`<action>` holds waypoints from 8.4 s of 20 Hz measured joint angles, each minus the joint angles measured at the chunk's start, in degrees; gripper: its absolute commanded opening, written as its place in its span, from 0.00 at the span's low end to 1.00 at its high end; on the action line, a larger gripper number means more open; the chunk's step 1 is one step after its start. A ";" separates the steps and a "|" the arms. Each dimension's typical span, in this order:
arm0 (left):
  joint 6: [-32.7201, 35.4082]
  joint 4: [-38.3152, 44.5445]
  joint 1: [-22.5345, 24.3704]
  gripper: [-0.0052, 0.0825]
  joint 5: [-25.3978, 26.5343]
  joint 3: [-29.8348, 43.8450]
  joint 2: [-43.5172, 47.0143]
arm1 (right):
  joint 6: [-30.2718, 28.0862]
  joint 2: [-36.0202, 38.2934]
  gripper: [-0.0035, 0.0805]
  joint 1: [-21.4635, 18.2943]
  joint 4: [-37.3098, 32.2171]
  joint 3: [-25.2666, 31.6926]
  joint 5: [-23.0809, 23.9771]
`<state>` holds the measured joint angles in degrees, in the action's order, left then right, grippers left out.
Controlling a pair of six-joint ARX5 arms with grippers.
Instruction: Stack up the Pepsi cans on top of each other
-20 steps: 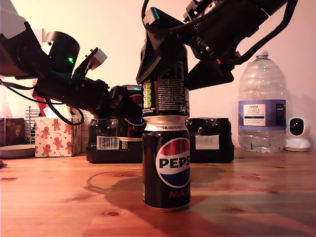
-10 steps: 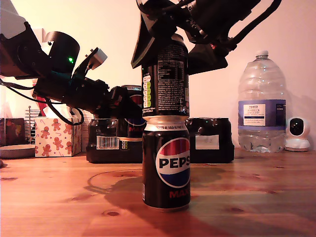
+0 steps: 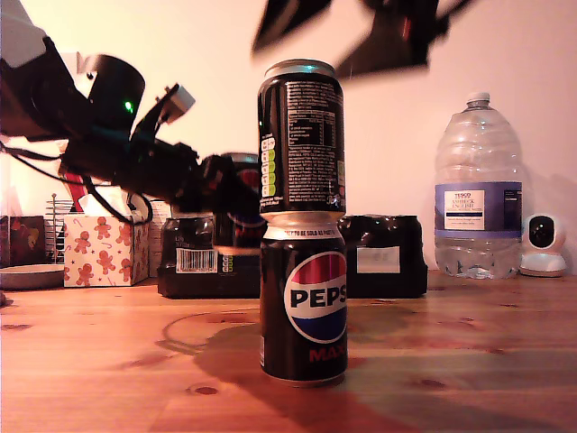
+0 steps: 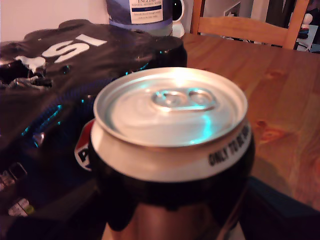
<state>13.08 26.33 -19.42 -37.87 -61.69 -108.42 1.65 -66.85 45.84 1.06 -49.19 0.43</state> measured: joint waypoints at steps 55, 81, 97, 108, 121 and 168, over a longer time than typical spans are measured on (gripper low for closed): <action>-6.78 -23.87 -12.83 0.40 -3.34 0.04 32.30 | 0.02 40.28 0.03 -0.81 23.87 16.94 15.12; -5.01 -28.00 -16.96 0.40 1.40 0.04 32.28 | 0.02 40.28 0.03 -0.81 23.82 16.94 15.12; -5.09 -24.02 -16.96 0.40 1.36 2.99 32.20 | -0.02 40.28 0.03 -0.81 23.82 16.94 15.12; -5.09 -22.45 -16.96 0.40 1.33 2.99 31.95 | -0.02 40.28 0.03 -0.81 23.82 16.94 15.12; -5.09 -20.94 -16.96 0.40 1.33 4.57 31.78 | -0.04 40.28 0.03 -0.81 23.82 16.94 15.10; -6.95 -21.11 -17.25 0.96 3.65 0.57 31.78 | -0.04 40.28 0.03 -0.81 23.65 16.94 15.10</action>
<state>6.13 5.21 -36.67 -34.22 -61.12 -76.64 1.61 -26.57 45.04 24.71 -32.25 15.53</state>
